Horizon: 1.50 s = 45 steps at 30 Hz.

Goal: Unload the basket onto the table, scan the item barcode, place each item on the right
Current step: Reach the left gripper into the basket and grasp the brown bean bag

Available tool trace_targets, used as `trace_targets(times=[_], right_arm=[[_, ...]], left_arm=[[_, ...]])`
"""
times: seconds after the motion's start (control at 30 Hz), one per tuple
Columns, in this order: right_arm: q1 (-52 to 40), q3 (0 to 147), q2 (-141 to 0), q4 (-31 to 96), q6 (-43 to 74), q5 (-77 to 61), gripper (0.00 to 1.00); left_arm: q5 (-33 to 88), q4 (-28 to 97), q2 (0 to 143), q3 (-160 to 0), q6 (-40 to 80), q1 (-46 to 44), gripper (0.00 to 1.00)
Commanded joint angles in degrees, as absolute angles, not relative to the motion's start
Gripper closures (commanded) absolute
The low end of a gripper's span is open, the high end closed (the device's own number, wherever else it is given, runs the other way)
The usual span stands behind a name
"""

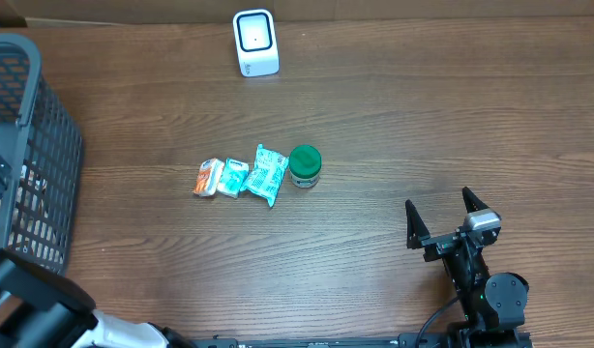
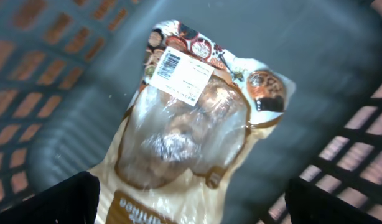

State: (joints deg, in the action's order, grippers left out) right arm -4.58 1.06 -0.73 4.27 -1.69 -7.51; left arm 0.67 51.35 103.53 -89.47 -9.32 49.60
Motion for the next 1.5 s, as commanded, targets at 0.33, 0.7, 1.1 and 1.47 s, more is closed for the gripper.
trace_targets(times=[0.33,0.7,1.1,1.47], right_arm=[[-4.47,0.45,-0.16,4.01,-1.48,-7.77,0.0],[-4.47,0.45,-0.16,4.01,-1.48,-7.75,0.0],[-4.47,0.45,-0.16,4.01,-1.48,-7.75,0.0],[-4.47,0.45,-0.16,4.01,-1.48,-7.77,0.0]], left_arm=[[1.19,47.7,115.24,-89.14,-16.73,49.43,0.09],[0.62,47.53,118.83,-89.1,-16.75,49.32,0.14],[0.89,48.56,123.09,-89.08,-15.62,48.4,0.44],[0.82,50.46,122.87,-90.56,-13.47,48.36,0.82]])
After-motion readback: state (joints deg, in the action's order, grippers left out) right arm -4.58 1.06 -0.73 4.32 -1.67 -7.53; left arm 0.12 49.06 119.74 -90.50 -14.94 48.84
